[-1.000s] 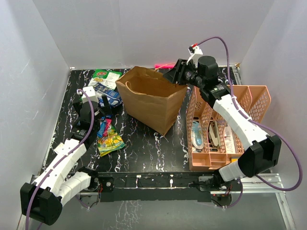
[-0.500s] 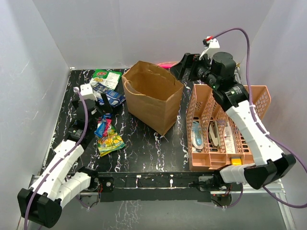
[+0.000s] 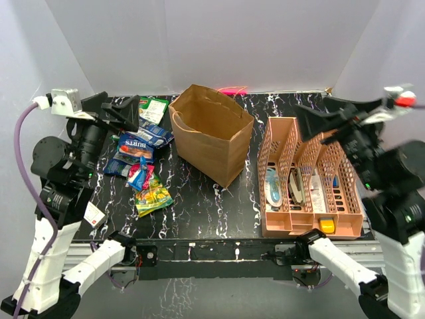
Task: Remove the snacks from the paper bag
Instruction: Reset both arms
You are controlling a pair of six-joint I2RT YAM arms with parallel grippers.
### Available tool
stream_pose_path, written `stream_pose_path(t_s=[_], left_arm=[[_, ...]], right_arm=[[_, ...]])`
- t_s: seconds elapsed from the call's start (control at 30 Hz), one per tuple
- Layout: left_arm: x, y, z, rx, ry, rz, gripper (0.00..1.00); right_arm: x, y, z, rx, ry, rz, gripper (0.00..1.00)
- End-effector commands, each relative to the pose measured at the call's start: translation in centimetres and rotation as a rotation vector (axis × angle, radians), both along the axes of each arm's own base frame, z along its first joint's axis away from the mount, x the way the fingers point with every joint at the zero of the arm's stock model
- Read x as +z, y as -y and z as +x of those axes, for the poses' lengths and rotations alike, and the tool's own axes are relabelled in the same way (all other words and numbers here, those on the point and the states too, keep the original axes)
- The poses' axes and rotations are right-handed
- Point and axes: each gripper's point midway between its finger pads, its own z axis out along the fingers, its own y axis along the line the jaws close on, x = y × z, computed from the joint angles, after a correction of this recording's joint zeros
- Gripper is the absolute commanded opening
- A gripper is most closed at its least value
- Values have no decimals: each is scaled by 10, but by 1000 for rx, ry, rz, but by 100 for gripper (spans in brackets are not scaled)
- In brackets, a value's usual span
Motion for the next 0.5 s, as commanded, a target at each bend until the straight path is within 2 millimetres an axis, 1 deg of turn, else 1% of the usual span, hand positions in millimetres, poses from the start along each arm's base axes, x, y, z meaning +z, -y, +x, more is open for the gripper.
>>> stream_pose_path(t_s=[0.0, 0.07, 0.2, 0.4, 0.43, 0.47], left_arm=[[10, 19, -18, -109, 64, 101, 99], [14, 15, -21, -92, 85, 99, 98], [20, 13, -23, -84, 105, 83, 99], [27, 12, -27, -89, 133, 58, 98], [27, 11, -27, -85, 134, 54, 98], [27, 10, -27, -82, 135, 48, 98]], right_arm=[[11, 24, -18, -91, 49, 10, 98], [10, 31, -22, -113, 47, 23, 98], [10, 33, -22, -126, 34, 32, 98], [7, 36, -10, -165, -5, 52, 98], [4, 36, -9, -165, -8, 48, 98], [1, 31, -8, -142, -3, 33, 98]])
